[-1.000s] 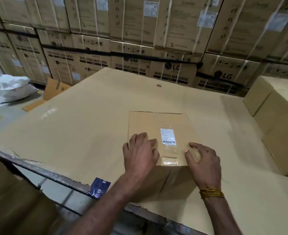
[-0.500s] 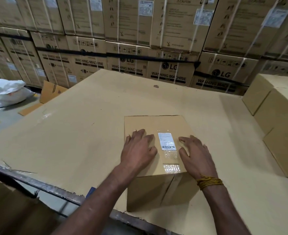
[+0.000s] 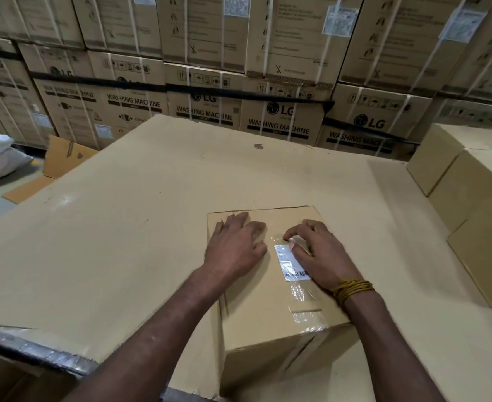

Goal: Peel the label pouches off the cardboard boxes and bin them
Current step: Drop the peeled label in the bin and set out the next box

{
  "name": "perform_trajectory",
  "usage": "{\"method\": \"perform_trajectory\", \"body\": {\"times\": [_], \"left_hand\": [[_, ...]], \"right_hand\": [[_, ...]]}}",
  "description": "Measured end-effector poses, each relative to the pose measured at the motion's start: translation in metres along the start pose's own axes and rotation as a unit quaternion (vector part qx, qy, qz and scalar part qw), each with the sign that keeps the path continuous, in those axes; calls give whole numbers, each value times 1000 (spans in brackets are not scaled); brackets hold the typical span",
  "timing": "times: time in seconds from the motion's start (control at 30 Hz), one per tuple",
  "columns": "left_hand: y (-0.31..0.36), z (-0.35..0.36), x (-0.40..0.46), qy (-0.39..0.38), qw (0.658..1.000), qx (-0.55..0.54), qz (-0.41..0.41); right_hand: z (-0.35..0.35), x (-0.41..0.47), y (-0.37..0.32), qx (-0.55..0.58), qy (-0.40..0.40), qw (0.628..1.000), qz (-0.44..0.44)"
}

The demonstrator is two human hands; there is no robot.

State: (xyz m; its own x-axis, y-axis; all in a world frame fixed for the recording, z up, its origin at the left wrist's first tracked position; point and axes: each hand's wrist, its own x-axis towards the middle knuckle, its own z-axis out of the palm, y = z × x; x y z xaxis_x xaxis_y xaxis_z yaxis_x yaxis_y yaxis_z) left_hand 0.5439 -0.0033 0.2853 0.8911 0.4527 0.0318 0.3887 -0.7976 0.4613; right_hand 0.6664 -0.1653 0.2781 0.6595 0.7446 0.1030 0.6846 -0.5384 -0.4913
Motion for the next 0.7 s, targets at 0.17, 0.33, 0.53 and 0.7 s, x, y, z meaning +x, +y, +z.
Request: {"method": "perform_trajectory", "body": {"times": [0.17,0.33,0.53,0.7], "left_hand": [[-13,1,36,3,999,-29,19],[-19,11,47,25,999,-22,29],[-21,13,48,41,998,-18,37],[-21,13,47,48,998,-25,39]], "right_hand": [[3,-2,-3,-15,-4,1000,2],[6,-1,-1,-13,-7,1000,16],[12,2,8,-25,-15,1000,9],[12,3,8,-24,-19,1000,8]]}}
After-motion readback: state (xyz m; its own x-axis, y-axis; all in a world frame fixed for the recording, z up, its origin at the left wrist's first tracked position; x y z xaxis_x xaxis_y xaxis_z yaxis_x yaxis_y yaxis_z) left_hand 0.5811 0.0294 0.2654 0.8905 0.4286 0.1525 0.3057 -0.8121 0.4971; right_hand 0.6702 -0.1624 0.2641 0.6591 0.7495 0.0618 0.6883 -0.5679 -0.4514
